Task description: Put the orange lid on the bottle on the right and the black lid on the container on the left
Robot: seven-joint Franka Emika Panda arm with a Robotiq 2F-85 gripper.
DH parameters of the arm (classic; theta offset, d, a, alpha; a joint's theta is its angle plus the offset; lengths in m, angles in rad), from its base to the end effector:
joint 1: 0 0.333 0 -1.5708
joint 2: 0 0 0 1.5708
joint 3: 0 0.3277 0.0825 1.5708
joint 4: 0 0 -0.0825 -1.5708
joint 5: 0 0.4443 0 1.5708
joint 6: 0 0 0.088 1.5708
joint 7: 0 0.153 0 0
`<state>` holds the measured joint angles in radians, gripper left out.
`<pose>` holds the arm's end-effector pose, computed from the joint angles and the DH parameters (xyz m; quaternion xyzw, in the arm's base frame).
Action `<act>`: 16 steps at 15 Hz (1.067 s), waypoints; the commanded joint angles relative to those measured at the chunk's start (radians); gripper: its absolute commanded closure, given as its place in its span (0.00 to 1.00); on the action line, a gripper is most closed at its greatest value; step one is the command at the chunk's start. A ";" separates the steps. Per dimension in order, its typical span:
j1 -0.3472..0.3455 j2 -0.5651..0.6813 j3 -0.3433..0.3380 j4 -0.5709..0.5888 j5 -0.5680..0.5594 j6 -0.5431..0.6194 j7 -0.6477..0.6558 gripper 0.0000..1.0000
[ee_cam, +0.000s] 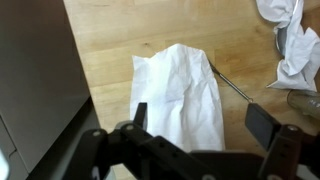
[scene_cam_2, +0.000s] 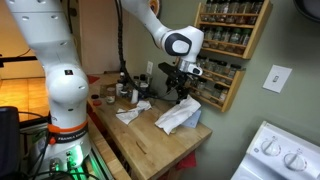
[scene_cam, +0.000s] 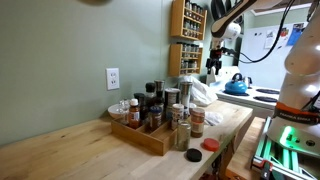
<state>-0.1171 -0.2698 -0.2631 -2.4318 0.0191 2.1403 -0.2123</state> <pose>0.4588 -0.1768 0.3326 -0.9954 0.0840 0.0025 0.0453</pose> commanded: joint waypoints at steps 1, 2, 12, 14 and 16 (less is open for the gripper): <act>-0.018 0.001 0.017 0.001 0.006 -0.002 -0.004 0.00; -0.018 0.001 0.017 0.001 0.006 -0.002 -0.004 0.00; -0.018 0.001 0.017 0.001 0.006 -0.002 -0.004 0.00; 0.008 0.033 0.031 0.032 0.018 -0.004 -0.033 0.00; 0.037 0.055 0.041 0.049 0.042 -0.005 -0.071 0.00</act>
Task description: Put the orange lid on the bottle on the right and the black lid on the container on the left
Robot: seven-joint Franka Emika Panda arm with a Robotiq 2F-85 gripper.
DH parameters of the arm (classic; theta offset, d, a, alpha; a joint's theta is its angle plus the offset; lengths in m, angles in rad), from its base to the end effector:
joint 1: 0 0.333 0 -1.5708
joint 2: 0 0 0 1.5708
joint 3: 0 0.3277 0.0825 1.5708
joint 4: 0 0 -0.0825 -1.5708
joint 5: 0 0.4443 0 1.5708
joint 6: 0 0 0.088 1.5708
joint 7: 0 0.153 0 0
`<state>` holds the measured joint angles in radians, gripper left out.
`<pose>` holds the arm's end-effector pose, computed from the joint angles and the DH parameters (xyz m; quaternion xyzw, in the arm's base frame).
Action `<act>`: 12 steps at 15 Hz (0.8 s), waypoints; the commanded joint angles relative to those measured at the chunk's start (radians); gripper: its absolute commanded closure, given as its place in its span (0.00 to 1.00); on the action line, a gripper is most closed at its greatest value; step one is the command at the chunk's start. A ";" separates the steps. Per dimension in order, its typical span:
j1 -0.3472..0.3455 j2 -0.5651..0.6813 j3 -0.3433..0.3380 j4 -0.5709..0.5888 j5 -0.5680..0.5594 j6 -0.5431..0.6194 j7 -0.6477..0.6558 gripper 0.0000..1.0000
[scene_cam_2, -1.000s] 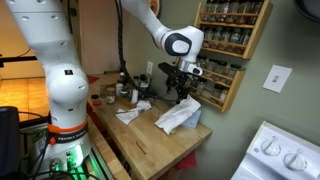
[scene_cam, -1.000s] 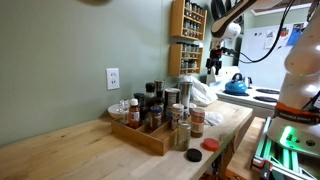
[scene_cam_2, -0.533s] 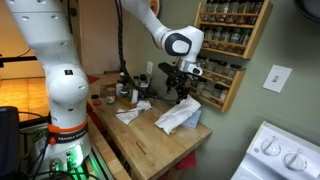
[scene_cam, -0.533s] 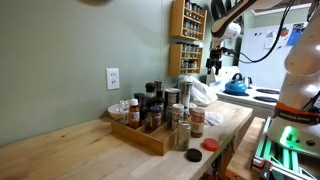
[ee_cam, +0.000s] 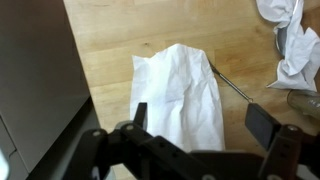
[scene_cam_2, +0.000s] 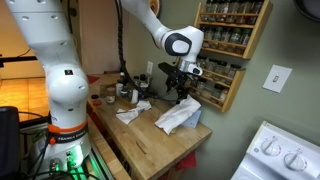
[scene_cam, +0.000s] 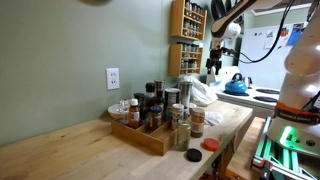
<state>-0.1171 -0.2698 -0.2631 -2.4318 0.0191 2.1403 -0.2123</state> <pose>0.4588 -0.1768 0.3326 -0.9954 0.0840 0.0025 0.0453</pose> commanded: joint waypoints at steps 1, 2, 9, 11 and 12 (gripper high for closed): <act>0.046 0.064 0.046 0.053 0.048 -0.010 -0.081 0.00; 0.053 0.072 0.050 0.052 0.055 0.004 -0.082 0.00; -0.018 0.001 0.017 0.001 0.006 -0.002 -0.004 0.00; -0.017 0.002 0.018 0.002 0.006 -0.002 -0.007 0.00; -0.010 0.006 0.027 0.008 0.011 -0.002 -0.029 0.00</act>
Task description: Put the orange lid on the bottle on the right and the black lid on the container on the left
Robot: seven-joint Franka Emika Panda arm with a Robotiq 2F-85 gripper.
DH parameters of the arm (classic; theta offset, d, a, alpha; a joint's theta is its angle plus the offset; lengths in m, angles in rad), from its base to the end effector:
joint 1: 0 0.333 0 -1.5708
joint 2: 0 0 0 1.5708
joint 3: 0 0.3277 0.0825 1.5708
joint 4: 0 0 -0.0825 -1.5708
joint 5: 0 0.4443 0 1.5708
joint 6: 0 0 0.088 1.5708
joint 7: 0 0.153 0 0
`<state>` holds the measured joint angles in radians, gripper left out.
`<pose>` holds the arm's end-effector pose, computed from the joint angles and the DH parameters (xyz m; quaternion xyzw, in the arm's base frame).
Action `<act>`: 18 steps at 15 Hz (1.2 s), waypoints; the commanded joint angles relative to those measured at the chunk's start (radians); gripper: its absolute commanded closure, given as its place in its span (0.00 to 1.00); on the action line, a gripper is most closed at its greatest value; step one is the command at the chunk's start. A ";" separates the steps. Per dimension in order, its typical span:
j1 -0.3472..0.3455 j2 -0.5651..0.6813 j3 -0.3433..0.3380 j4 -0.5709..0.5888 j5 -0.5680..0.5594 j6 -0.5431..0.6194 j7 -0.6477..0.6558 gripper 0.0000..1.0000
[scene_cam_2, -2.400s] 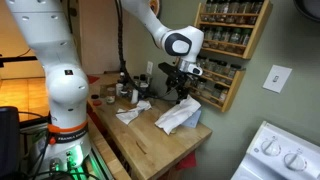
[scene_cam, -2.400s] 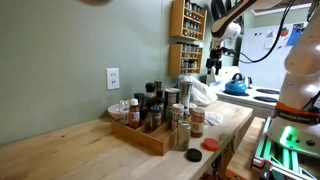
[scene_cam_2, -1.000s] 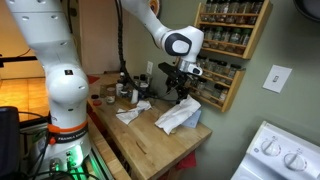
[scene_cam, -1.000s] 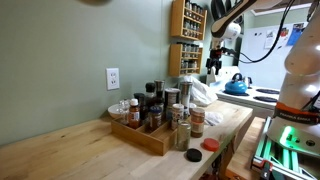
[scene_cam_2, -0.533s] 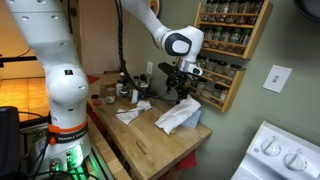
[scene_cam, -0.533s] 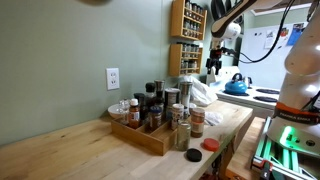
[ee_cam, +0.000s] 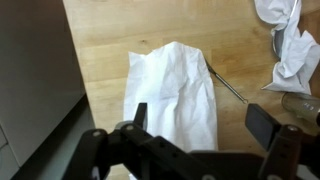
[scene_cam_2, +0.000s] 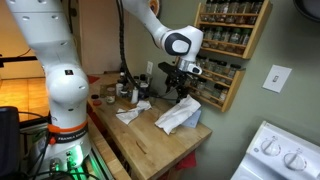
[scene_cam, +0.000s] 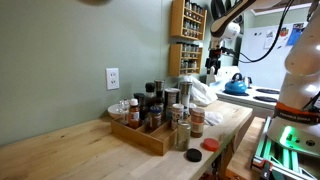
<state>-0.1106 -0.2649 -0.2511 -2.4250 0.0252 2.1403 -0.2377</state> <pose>0.4642 -0.1691 0.3340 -0.9969 0.0642 0.0009 0.0453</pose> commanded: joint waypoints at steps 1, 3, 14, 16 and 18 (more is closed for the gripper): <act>-0.007 0.008 0.027 0.011 0.009 -0.002 -0.009 0.00; 0.005 0.023 0.044 0.025 0.012 -0.002 -0.008 0.00; 0.005 0.035 0.045 0.034 0.012 -0.002 -0.009 0.00; 0.041 0.042 0.066 0.056 0.054 -0.018 -0.051 0.00; 0.077 0.038 0.089 0.073 0.131 -0.039 -0.099 0.00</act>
<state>-0.0779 -0.2308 -0.1901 -2.3806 0.0710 2.1396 -0.2791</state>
